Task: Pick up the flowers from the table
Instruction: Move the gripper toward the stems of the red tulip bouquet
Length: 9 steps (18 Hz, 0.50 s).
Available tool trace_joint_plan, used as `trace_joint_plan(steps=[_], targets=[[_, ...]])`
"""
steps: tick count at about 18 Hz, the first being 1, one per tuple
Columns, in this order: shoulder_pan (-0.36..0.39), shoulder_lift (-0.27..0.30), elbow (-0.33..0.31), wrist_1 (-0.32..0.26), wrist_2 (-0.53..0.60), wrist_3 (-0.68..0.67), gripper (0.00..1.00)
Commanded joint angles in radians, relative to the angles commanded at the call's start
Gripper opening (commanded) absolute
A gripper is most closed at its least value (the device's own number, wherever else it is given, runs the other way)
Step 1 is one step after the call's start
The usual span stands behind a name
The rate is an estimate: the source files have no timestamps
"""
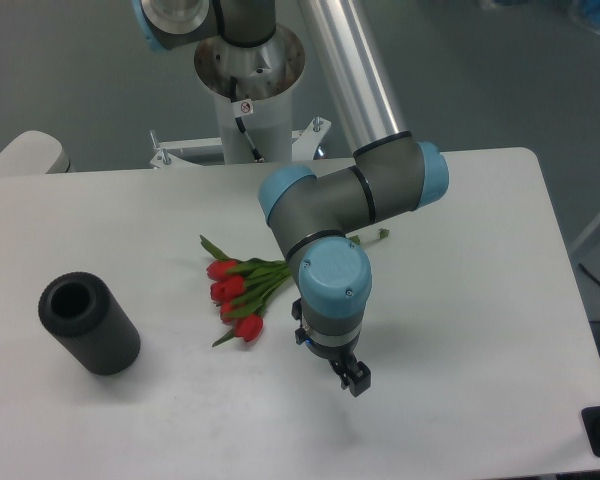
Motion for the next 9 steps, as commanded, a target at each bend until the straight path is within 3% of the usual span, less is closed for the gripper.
trace_joint_plan(steps=[5,9], targets=[[0.002,0.005,-0.003,0.0,0.0,0.008,1.0],[0.026,0.063,-0.078,-0.002,-0.002,0.07,1.0]])
